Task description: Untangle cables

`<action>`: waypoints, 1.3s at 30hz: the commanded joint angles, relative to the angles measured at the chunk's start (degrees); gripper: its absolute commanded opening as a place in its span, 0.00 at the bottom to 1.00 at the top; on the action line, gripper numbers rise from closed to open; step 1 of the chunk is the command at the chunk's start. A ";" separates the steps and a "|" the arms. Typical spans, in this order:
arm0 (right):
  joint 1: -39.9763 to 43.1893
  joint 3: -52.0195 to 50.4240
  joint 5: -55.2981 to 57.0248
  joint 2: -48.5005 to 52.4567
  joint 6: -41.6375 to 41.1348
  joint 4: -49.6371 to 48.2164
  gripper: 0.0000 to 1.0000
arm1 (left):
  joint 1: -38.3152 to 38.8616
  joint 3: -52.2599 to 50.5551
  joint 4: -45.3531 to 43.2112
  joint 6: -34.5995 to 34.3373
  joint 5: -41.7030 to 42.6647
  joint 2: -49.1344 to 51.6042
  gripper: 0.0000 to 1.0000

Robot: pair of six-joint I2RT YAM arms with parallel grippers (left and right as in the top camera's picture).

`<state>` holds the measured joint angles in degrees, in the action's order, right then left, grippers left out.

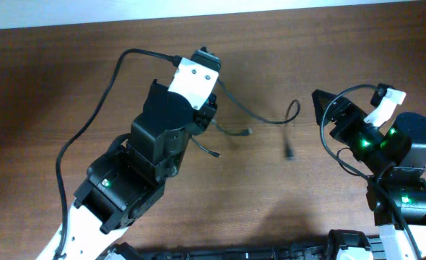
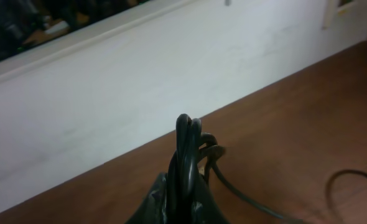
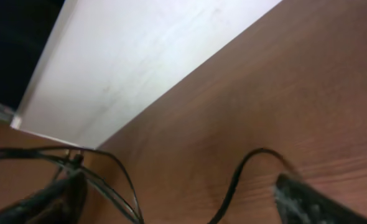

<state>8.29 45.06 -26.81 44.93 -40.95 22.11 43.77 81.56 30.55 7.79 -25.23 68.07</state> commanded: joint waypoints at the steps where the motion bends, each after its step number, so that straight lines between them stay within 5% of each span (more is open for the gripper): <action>1: 0.46 0.17 -0.20 -0.44 0.46 -0.02 0.99 | 0.07 0.90 -1.79 -0.87 6.95 -1.36 0.00; 5: 0.44 0.17 -5.81 -0.44 4.35 -2.32 0.99 | 0.07 0.90 -2.78 -0.55 14.78 -1.29 0.00; 18: 0.39 0.17 -40.02 -0.44 30.03 -13.86 0.99 | 0.07 0.90 -2.54 16.37 44.46 -0.79 0.00; 24: 0.39 0.17 -51.30 -0.44 30.01 -20.92 0.99 | 0.07 0.90 -2.34 16.39 47.23 0.24 0.00; 37: 0.39 0.17 -52.11 -0.44 30.03 -21.81 0.94 | 0.07 0.90 1.90 22.75 62.45 2.32 0.00; 38: 0.39 0.17 -52.11 -0.42 30.03 -22.03 0.90 | 0.07 0.90 1.86 22.75 63.54 2.32 0.00; 39: 0.39 0.17 -52.13 -0.44 30.03 -22.21 0.77 | 0.07 0.90 1.60 22.75 64.08 2.32 0.00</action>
<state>8.49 44.99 -77.69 44.93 -11.60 0.54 43.77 81.54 32.82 28.84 32.84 70.52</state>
